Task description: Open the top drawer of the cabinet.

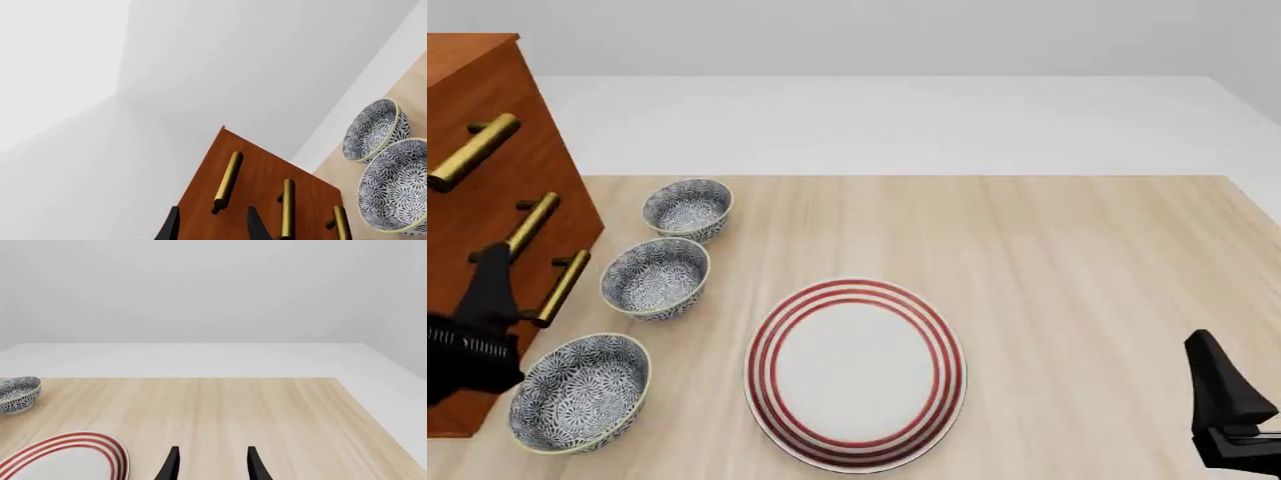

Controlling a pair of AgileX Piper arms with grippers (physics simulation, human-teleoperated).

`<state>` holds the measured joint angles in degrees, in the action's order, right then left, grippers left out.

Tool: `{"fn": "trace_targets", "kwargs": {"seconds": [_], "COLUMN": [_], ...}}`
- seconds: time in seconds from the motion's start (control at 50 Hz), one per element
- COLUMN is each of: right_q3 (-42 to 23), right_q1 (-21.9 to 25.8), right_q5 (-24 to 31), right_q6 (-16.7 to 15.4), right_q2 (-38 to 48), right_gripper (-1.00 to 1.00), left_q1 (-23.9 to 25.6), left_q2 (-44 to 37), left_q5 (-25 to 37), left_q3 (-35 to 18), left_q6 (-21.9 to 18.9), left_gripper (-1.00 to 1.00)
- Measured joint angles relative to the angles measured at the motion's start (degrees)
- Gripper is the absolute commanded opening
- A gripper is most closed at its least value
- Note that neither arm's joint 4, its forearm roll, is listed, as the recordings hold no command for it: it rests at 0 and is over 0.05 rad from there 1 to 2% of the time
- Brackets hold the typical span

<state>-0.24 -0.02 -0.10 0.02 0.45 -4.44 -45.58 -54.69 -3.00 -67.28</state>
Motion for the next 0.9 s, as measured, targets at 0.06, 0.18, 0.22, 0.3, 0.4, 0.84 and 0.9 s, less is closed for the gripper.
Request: {"fn": "trace_targets", "kwargs": {"seconds": [0.06,0.18,0.22,0.3,0.4,0.84,0.9], "right_q3": [0.00,0.00,0.00,0.00,0.00,0.00,0.00], "right_q1": [0.00,0.00,0.00,0.00,0.00,0.00,0.00], "right_q5": [0.00,0.00,0.00,0.00,0.00,0.00,0.00], "right_q6": [0.00,0.00,0.00,0.00,0.00,0.00,0.00], "right_q2": [0.00,0.00,0.00,0.00,0.00,0.00,-0.01], "right_gripper": [1.00,1.00,1.00,1.00,1.00,1.00,1.00], "left_q1": [-0.38,-1.17,-1.41,-1.82,-2.34,-5.18,-5.32], "left_q2": [-1.59,-5.13,-6.30,-8.29,-10.02,-13.55,-14.03], "left_q5": [-1.16,-3.73,-4.59,-6.02,-7.05,-6.91,-6.87], "left_q3": [-0.41,-1.15,-1.35,-1.77,-2.47,-6.43,-6.83], "left_q6": [-0.60,-1.91,-2.42,-3.56,-4.88,-8.03,-8.19], "left_gripper": [1.00,1.00,1.00,1.00,1.00,1.00,1.00]}}
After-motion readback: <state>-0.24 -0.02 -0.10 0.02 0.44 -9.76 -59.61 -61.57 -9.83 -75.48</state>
